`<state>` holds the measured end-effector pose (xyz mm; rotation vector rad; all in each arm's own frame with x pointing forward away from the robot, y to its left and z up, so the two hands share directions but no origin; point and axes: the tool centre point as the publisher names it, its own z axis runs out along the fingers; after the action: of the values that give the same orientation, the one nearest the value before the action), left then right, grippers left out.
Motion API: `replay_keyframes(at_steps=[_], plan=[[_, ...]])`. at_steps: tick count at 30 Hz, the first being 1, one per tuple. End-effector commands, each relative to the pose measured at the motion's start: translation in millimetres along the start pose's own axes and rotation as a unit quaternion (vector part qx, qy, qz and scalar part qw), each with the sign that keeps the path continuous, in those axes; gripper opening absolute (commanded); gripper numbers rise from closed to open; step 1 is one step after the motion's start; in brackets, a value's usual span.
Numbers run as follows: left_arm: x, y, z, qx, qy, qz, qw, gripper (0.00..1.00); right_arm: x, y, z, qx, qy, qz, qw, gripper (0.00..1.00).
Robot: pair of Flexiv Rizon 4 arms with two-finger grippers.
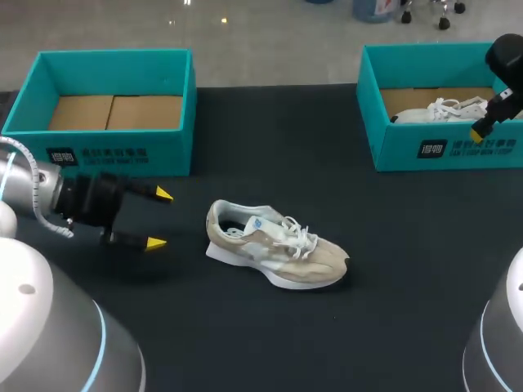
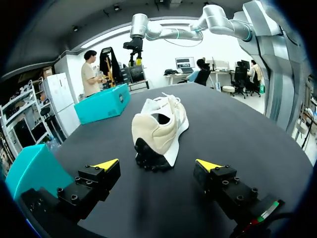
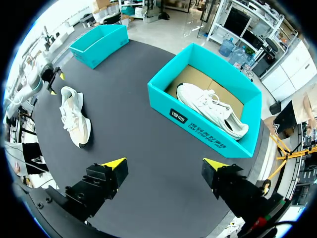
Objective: Take the shoe out of the shoebox, open the shoe tongue, remove and reinsert the insole, then place the shoe into the shoebox
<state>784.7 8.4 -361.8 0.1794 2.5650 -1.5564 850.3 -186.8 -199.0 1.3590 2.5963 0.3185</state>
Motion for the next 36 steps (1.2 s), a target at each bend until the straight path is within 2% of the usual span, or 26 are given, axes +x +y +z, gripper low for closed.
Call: replay_keyframes(at_steps=[1,4,14,22,36], plan=[[4.7,8,8,0.003,-0.041,-0.015,0.999,1.0,-0.6,0.4,1,0.0,0.0,0.0,1.0,1.0],[5.6,11,10,0.018,-0.045,-0.05,0.998,1.0,-0.6,0.4,1,0.0,0.0,0.0,1.0,1.0],[11.2,18,10,0.008,-0.028,-0.075,0.997,1.0,-0.6,0.4,1,0.0,0.0,0.0,1.0,1.0],[9.5,28,9,0.019,-0.056,-0.114,0.992,1.0,-0.6,0.4,1,0.0,0.0,0.0,1.0,1.0],[9.1,28,8,0.028,-0.059,-0.123,0.99,1.0,-0.6,0.4,1,0.0,0.0,0.0,1.0,1.0]])
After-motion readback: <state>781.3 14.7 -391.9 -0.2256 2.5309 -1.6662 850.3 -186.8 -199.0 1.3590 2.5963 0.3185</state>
